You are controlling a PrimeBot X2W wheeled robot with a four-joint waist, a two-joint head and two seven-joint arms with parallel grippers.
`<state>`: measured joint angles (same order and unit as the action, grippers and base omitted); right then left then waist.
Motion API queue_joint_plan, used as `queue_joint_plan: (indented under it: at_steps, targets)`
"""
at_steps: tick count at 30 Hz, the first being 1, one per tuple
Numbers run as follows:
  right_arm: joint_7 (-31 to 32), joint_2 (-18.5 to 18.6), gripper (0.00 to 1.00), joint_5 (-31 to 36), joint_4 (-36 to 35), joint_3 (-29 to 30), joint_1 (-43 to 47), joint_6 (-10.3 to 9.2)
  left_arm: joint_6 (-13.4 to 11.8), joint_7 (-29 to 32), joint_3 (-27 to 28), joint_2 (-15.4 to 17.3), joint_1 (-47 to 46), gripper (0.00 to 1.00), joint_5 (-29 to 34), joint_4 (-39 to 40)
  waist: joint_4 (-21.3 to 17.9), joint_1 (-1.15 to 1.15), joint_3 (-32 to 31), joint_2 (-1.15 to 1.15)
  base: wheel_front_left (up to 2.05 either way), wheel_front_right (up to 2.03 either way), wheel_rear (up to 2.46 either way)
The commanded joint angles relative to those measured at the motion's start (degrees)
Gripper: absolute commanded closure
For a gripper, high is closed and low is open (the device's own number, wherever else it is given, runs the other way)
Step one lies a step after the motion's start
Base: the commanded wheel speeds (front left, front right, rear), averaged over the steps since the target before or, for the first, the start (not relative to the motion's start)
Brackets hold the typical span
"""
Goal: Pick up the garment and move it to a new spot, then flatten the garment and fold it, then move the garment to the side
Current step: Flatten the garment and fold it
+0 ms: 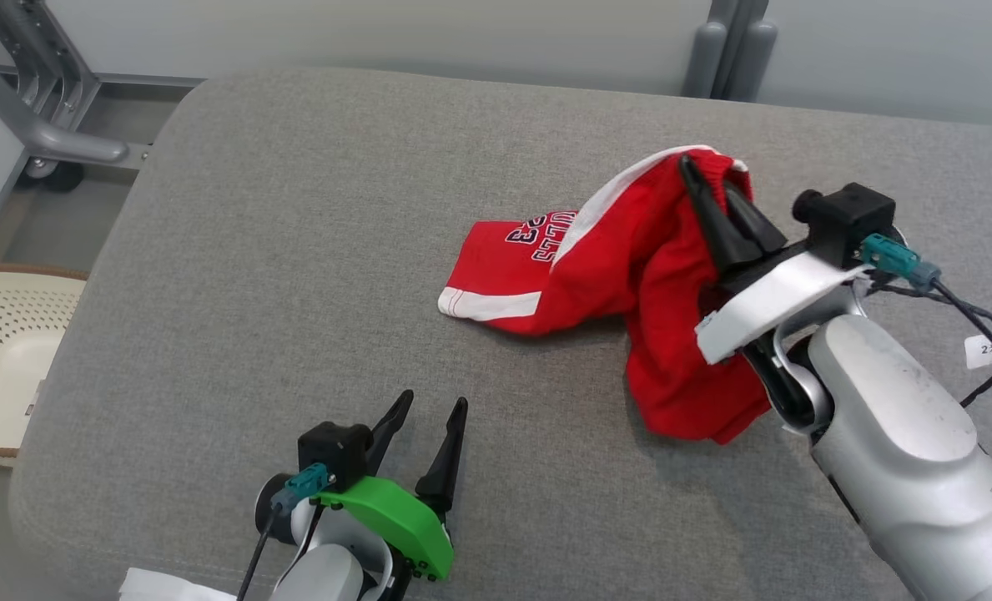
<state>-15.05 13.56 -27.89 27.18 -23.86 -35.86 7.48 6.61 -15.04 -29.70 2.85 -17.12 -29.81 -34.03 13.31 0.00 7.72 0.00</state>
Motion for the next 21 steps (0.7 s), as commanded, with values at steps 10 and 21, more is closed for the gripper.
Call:
queue_joint_plan:
  at_steps: [10,21]
  targets:
    - [-0.1,13.1,1.0,-15.5,-14.7,-23.2,6.9,-0.01,0.0,-0.1,1.8,0.1,1.7,0.0,0.5,-0.8,-5.5,0.0,-1.2,0.0,0.0,0.0,0.0]
    - [-0.1,17.3,1.0,-24.9,-9.8,-32.3,14.2,-0.01,0.3,-0.1,2.7,0.1,1.0,0.0,1.0,-2.0,-9.1,0.0,-1.4,0.0,0.0,0.0,0.0]
